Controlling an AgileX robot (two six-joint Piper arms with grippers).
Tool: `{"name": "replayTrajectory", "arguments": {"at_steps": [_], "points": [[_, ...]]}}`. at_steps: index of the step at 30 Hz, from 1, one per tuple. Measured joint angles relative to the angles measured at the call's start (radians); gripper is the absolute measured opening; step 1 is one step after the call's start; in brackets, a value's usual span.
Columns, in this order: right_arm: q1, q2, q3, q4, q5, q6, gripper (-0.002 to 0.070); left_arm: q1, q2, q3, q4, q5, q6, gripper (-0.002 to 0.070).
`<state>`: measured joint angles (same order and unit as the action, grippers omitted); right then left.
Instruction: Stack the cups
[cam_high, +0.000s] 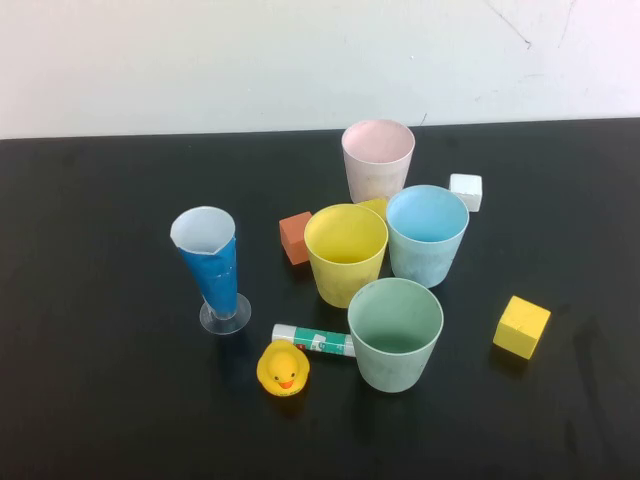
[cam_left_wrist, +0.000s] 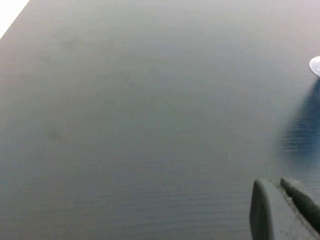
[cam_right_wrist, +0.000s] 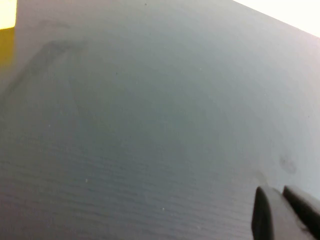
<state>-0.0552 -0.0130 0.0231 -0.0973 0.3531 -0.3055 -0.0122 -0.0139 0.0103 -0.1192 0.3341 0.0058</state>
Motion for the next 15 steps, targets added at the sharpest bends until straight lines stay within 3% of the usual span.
{"name": "replayTrajectory", "arguments": {"at_steps": [15], "points": [[0.000,0.000,0.000,0.000,0.000,0.000,0.0029,0.000,0.000,0.000,0.000,0.000,0.003,-0.0002]]}}
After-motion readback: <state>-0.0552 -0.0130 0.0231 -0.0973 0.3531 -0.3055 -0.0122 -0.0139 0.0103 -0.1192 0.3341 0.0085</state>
